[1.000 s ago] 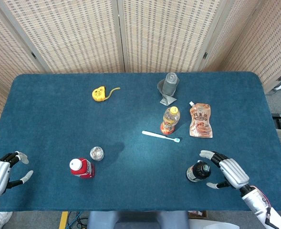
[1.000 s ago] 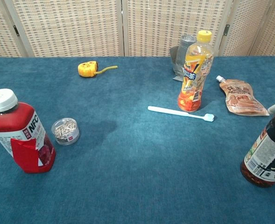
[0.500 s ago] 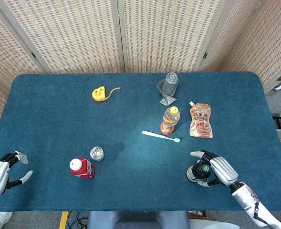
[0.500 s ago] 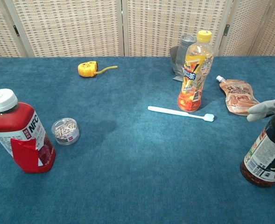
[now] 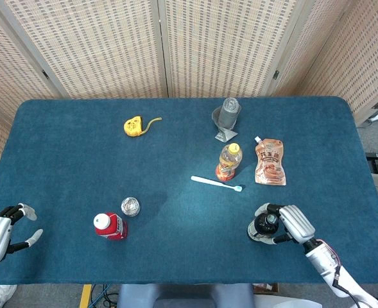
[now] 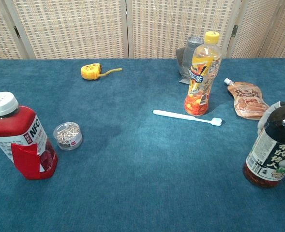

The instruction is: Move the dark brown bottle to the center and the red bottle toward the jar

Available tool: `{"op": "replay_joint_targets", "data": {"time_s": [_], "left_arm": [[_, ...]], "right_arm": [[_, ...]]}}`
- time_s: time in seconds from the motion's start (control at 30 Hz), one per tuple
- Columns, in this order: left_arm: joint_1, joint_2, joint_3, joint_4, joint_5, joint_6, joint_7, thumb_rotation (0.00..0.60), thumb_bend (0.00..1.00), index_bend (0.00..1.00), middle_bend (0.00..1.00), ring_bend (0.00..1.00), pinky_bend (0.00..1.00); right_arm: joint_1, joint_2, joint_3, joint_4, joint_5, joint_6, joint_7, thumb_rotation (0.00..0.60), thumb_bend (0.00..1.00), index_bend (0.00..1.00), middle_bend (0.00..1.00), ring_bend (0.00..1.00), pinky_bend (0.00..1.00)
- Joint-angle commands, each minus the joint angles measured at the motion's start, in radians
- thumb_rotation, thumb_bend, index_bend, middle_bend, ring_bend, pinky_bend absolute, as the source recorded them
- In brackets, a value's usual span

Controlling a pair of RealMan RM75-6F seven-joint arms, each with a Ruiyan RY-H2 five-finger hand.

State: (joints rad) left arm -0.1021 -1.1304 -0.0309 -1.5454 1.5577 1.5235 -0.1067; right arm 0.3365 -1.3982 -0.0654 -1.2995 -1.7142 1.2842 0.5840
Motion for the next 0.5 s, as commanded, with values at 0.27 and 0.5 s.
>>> {"op": "replay_joint_targets", "data": {"time_s": [0.27,0.5], "left_arm": [[0.001,0.005,-0.005,0.003,-0.004,0.004,-0.008,0.600,0.20,0.51,0.42,0.39,0.59],[0.004,0.014,-0.009,0.001,-0.007,0.011,-0.030,0.600,0.20,0.51,0.43,0.39,0.59]], "right_arm": [[0.098,-0.009,0.061,-0.074,0.026,-0.087,-0.092,0.600,0.00,0.54,0.59,0.54,0.58],[0.188,-0.055,0.122,-0.077,0.077,-0.186,-0.163,0.600,0.00,0.54,0.59,0.54,0.58]]}}
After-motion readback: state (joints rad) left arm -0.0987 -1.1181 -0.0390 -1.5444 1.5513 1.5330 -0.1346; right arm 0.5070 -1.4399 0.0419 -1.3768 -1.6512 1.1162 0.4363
